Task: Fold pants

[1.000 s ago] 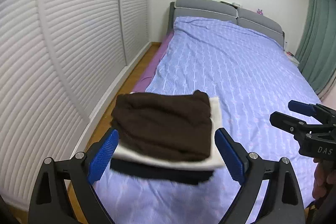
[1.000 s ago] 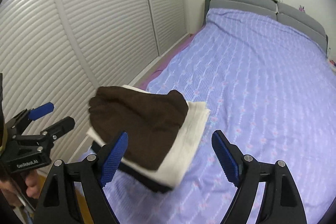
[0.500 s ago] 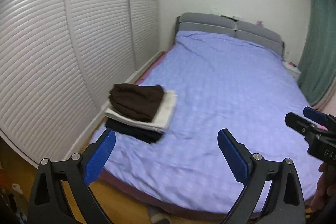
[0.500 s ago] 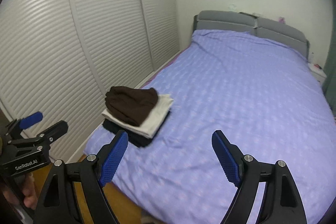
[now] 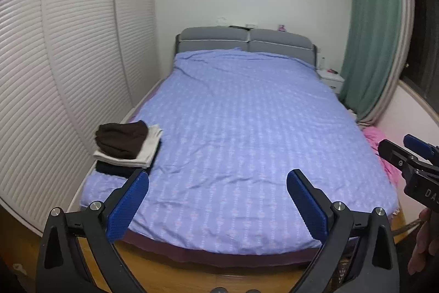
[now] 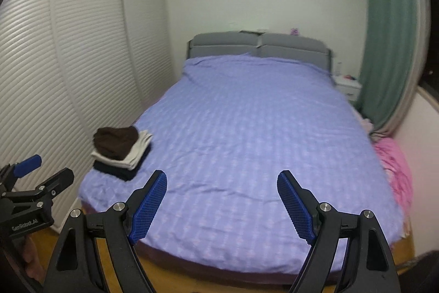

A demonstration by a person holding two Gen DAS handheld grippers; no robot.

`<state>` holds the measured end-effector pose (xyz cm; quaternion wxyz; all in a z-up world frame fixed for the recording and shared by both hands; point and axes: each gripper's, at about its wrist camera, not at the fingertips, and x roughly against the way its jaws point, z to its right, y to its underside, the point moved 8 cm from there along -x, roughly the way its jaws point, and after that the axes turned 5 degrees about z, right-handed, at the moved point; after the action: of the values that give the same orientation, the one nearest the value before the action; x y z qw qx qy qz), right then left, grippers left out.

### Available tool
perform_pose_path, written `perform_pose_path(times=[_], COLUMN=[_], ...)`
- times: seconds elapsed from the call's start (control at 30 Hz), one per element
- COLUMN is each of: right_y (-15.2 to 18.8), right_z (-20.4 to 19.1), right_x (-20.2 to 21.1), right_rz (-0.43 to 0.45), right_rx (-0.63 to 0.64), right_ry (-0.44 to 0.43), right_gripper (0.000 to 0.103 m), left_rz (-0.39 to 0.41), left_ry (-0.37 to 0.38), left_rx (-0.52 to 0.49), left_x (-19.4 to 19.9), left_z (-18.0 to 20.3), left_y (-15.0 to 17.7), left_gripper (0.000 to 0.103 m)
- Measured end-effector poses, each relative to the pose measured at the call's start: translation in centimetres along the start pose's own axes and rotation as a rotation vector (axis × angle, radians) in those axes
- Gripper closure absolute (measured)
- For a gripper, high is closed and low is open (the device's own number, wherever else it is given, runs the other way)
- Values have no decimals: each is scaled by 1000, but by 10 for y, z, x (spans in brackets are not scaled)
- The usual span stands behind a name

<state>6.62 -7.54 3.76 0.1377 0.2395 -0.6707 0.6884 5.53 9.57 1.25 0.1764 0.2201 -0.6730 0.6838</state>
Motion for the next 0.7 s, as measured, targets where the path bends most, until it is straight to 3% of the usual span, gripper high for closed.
perform_pose_path(times=[0.23,0.7], right_y=[19,39], right_z=[31,51], right_x=[47,84], right_rz=[27,26], right_rx=[-63,-123], right_ry=[100,165], right_gripper=[9,9], left_rz=[15,39], left_ry=[27,65], left_rx=[-17,-52], left_x=[26,47], left_z=[25,33], left_y=[17,22], left_gripper=[0,0])
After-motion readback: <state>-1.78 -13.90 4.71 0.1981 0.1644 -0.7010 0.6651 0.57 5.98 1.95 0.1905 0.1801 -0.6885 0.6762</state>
